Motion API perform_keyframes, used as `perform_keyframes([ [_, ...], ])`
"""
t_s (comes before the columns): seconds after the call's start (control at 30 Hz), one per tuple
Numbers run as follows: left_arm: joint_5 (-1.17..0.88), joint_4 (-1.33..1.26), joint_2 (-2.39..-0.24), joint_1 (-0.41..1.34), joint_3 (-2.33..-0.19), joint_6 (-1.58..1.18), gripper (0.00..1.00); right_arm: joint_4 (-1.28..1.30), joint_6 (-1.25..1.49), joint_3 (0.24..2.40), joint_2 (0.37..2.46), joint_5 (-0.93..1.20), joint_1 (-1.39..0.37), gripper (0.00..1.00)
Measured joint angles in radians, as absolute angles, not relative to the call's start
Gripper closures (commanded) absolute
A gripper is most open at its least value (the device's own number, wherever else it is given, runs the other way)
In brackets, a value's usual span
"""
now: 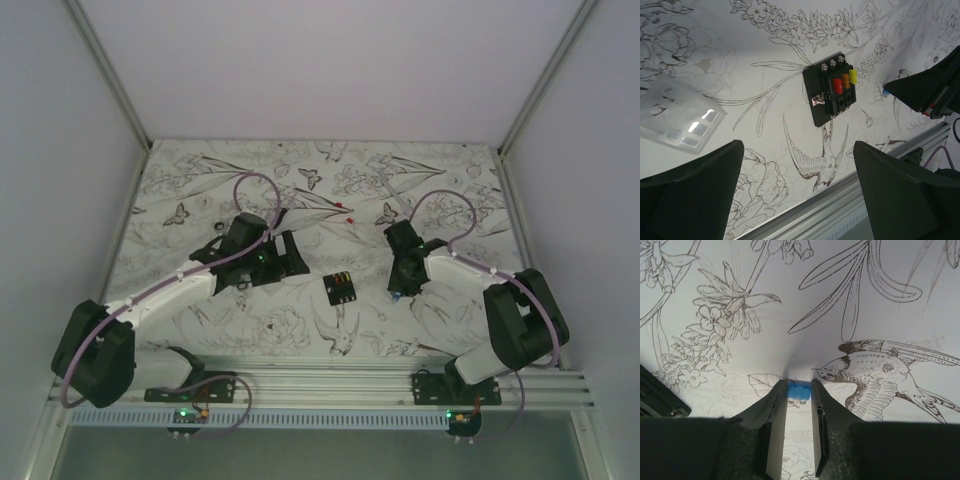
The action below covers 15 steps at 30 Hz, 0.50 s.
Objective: Snap on the fuse box
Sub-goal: Pick up the fuse from the center of the board.
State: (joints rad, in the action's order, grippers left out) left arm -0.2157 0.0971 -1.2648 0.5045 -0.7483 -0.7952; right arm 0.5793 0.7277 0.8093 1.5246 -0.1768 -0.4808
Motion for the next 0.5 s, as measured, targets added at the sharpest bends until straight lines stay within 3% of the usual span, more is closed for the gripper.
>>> perform_keyframes([
  [0.5, -0.206, 0.021, -1.364, 0.608, -0.791, -0.801, 0.13, 0.476, 0.743, 0.801, 1.401, -0.091, -0.508, 0.74],
])
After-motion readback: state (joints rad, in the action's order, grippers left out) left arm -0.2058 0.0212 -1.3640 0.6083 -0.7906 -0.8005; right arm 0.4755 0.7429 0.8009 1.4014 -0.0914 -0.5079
